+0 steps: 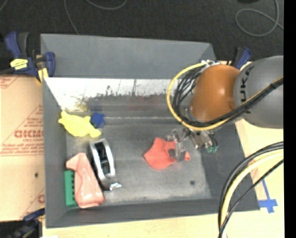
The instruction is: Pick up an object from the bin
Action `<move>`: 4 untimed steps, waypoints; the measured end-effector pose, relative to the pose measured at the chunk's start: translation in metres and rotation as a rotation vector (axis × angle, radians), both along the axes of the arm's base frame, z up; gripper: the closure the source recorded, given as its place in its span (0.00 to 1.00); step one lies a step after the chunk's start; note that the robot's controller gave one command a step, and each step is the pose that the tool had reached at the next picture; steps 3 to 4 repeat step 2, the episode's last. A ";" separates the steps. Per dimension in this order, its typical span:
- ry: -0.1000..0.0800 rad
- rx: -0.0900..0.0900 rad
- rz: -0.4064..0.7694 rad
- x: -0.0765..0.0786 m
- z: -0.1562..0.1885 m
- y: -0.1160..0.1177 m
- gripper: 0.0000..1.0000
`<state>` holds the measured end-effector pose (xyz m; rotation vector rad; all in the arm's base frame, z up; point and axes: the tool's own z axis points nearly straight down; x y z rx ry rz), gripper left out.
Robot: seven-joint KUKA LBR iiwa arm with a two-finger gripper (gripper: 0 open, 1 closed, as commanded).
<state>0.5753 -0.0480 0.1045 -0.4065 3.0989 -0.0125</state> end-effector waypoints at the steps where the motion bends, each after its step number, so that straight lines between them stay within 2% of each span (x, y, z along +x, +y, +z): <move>1: -0.001 0.000 0.000 0.000 0.005 0.000 1.00; 2: 0.005 0.000 -0.001 -0.001 0.014 0.000 1.00; 4: 0.005 0.000 -0.001 -0.001 0.014 0.000 1.00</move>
Offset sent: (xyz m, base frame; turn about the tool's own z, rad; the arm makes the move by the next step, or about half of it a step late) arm 0.0000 0.0001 0.0610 0.0000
